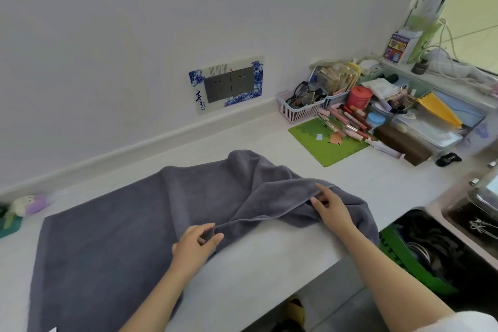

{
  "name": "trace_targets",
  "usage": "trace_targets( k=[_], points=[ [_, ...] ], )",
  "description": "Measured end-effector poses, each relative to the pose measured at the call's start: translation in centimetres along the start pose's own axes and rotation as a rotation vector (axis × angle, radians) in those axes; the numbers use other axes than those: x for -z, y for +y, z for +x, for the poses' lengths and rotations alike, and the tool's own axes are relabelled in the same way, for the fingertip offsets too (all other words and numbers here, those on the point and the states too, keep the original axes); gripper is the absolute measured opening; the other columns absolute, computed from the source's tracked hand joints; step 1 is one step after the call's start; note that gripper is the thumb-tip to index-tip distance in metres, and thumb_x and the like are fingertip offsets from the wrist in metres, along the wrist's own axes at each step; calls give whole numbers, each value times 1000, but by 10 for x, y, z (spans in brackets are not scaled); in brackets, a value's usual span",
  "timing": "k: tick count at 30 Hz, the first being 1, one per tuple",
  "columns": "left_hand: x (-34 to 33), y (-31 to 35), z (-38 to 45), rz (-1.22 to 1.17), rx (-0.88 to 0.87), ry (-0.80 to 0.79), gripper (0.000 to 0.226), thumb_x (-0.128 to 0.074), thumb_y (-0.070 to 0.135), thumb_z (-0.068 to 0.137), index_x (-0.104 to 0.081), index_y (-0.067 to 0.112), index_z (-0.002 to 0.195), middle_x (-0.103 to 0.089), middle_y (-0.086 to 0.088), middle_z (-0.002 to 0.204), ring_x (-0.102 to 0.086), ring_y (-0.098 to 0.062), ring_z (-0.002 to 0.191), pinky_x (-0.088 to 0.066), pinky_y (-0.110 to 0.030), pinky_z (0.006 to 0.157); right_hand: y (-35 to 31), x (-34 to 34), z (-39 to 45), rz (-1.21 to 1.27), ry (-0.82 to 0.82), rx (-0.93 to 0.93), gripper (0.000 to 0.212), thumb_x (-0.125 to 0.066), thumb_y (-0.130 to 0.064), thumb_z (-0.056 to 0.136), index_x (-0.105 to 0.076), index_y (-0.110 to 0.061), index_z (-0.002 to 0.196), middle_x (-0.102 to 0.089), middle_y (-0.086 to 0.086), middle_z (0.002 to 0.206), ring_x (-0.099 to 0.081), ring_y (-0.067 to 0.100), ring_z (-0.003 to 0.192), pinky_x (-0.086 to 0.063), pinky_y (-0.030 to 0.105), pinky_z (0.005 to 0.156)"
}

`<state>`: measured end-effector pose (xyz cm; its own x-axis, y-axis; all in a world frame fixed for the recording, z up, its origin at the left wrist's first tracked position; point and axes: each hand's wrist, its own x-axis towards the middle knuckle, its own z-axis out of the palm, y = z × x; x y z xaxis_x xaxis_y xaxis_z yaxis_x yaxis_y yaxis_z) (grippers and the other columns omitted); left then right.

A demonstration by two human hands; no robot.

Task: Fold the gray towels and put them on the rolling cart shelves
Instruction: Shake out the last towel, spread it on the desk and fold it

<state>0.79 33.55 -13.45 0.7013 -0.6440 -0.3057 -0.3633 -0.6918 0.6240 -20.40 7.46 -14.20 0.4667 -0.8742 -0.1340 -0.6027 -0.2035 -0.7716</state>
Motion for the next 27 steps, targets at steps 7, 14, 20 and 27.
trace_targets(
  k=[7,14,20,27],
  points=[
    [-15,9,23,-67,131,-155,49,-49,54,91,-42,39,137,-54,7,131,-44,-18,129,-21,-44,114,-15,-10,32,-156,-149,-55,34,-41,-30,99,-59,-17,125,-68,14,108,-59,30,102,-44,32,87],
    [-11,27,27,-170,5,-210,27,-53,23,96,-67,27,74,-66,14,87,-57,-6,88,-40,-14,75,-37,9,34,282,-4,-291,30,-57,-23,92,-71,3,89,-65,11,68,-59,24,69,-53,39,84],
    [-18,36,28,-228,-38,-276,35,-55,36,94,-51,30,127,-52,10,124,-55,-9,104,-45,-23,89,-66,59,-3,526,220,-155,8,-66,-17,86,-73,-15,83,-65,5,74,-56,16,69,-51,28,72],
    [-46,64,26,-154,-91,-367,43,-36,45,99,-45,30,138,-57,6,127,-54,-20,118,-39,-33,105,-4,74,-48,-132,-165,-388,20,-54,-13,82,-62,-5,65,-56,4,58,-50,15,53,-40,23,53]
  ],
)
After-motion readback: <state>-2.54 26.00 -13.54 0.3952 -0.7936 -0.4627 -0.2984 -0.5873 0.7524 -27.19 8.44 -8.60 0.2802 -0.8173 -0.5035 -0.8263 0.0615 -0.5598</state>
